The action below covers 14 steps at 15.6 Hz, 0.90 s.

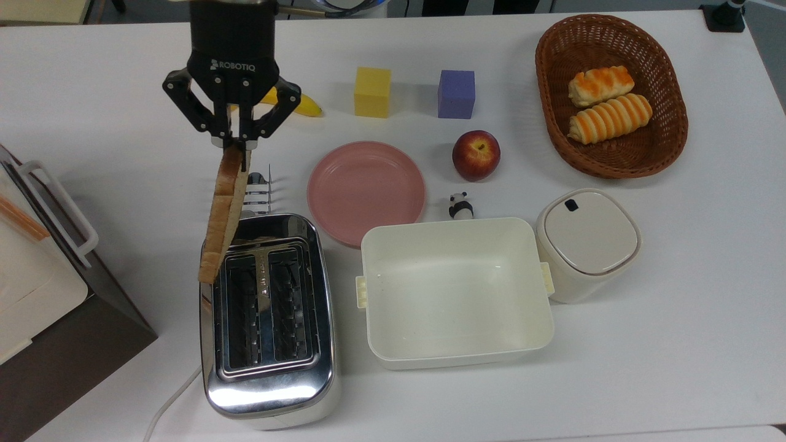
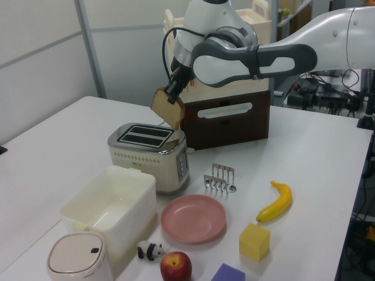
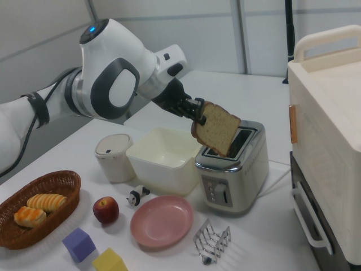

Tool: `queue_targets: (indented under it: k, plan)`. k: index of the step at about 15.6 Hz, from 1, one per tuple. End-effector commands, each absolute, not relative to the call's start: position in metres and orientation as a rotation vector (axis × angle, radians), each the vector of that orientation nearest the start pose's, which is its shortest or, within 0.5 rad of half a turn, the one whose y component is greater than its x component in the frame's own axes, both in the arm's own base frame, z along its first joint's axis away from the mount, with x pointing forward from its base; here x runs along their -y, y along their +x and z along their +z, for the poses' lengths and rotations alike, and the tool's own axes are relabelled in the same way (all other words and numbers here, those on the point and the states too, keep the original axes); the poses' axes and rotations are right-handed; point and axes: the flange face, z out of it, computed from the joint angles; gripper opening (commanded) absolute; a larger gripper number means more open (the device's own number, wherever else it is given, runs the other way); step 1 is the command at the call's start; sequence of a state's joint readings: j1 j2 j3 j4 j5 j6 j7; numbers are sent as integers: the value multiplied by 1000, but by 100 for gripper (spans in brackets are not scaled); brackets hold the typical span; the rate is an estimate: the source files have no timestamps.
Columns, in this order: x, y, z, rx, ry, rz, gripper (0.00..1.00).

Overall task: Put the bread in the toaster
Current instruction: 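Lift the bread slice out of the rack and carry it over the toaster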

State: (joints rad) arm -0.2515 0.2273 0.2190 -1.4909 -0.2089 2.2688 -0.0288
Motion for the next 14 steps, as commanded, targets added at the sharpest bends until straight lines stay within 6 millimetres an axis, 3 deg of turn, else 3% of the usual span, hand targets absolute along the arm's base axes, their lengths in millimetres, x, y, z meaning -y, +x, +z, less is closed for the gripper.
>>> queue_targets:
  k: [1, 14]
  plan:
    - [33, 673, 618, 95, -3135, -968, 0]
    - [9, 686, 612, 89, -3081, -1005, 0]
